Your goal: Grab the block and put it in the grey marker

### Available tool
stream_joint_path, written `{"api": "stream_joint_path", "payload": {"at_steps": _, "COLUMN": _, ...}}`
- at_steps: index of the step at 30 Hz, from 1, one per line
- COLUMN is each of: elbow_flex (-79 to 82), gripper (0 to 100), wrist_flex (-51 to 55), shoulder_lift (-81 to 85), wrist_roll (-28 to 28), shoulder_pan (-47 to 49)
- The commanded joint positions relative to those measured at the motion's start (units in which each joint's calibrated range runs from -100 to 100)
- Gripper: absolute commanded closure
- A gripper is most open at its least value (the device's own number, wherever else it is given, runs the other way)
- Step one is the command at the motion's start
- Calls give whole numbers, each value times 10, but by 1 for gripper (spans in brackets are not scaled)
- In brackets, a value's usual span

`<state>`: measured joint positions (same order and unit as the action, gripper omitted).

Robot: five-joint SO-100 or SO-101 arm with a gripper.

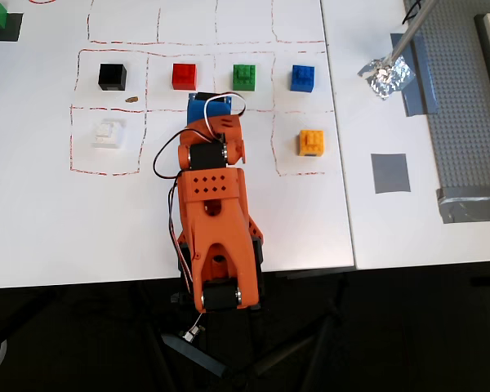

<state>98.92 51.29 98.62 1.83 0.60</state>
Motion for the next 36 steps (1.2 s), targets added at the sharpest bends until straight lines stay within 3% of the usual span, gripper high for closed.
{"api": "stream_joint_path", "payload": {"at_steps": 1, "elbow_flex": 8, "gripper": 100, "wrist_flex": 0, "shoulder_lift": 9, "wrist_roll": -9, "shoulder_pan": 12}}
{"api": "stream_joint_path", "payload": {"at_steps": 30, "elbow_flex": -1, "gripper": 100, "wrist_flex": 0, "shoulder_lift": 9, "wrist_roll": -7, "shoulder_pan": 7}}
{"api": "stream_joint_path", "payload": {"at_steps": 36, "elbow_flex": -88, "gripper": 100, "wrist_flex": 0, "shoulder_lift": -94, "wrist_roll": -5, "shoulder_pan": -16}}
